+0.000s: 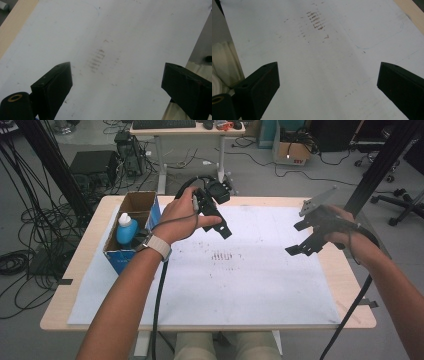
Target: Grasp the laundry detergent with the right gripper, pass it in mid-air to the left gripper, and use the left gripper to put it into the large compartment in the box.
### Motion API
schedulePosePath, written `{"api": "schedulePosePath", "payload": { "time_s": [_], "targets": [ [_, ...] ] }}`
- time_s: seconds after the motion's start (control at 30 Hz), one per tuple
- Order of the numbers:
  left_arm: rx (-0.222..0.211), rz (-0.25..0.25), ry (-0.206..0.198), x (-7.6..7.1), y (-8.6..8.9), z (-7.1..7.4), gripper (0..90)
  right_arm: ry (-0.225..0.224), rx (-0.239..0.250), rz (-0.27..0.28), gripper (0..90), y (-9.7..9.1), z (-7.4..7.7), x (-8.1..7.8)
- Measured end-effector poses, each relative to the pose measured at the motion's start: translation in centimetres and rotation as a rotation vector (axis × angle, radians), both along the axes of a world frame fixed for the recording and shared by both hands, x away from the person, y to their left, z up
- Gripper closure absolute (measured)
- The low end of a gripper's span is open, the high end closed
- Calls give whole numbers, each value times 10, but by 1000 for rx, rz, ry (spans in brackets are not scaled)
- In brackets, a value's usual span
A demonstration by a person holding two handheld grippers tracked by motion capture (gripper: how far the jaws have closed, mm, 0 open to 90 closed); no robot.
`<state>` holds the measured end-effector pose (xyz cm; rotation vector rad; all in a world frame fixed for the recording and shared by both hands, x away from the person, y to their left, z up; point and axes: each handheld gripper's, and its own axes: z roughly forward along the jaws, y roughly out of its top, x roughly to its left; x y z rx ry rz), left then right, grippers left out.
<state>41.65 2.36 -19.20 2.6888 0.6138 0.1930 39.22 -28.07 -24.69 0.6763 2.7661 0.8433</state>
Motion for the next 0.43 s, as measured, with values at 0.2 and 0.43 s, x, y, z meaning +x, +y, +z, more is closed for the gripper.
{"api": "schedulePosePath", "payload": {
  "time_s": [0.2,0.43],
  "targets": [
    [-2,2,0,0,0,0,102,-29,13,36,42,0,-2,3],
    [-1,4,4,1,1,0,103,4,5,2,43,2,-2,0]
  ]
}}
